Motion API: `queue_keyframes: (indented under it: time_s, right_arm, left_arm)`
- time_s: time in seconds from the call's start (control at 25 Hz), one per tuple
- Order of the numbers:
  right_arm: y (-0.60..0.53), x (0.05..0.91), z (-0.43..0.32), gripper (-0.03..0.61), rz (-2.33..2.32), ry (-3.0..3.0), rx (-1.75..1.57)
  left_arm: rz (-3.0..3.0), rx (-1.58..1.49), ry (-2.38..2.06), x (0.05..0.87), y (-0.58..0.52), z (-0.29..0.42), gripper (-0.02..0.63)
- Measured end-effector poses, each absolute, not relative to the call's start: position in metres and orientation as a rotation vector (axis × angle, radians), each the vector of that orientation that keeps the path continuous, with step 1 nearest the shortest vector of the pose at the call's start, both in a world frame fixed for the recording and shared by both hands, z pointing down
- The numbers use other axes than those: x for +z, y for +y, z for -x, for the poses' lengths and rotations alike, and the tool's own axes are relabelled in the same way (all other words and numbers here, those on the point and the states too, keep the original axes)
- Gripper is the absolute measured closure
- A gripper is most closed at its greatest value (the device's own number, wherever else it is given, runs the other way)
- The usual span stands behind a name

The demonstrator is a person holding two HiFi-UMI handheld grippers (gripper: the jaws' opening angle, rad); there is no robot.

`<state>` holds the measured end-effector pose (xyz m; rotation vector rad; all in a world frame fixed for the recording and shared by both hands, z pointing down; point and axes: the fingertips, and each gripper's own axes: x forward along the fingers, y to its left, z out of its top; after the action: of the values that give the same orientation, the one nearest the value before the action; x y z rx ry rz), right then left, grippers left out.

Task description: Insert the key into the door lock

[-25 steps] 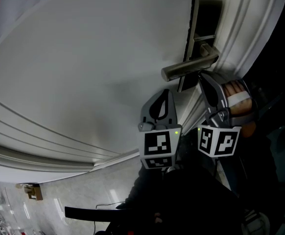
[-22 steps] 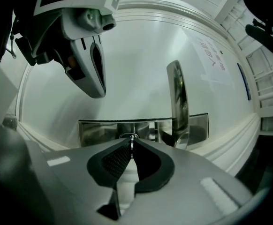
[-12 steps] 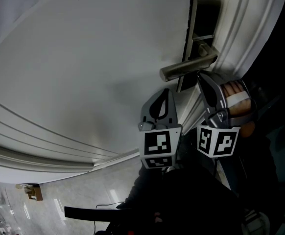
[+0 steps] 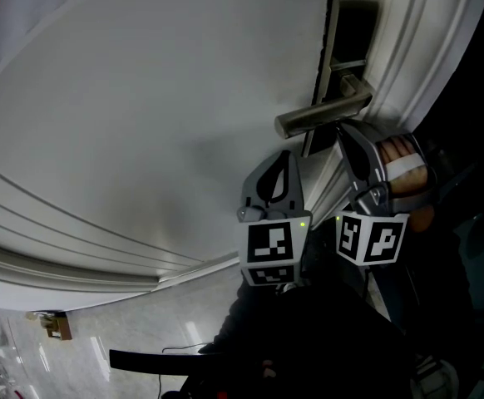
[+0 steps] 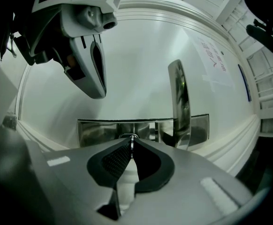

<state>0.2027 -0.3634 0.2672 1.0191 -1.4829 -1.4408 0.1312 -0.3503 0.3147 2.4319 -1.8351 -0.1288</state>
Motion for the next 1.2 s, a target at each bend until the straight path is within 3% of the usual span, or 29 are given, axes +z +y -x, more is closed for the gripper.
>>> queue_keyframes:
  time_s: [1.2]
  right_arm:
    - [-0.3637,0.2668,-0.2016,0.565,-1.013,-1.488,-1.441]
  left_arm:
    - [-2.439,-0.107,-1.826,0.3128,-0.3539,-0.1293,0.612]
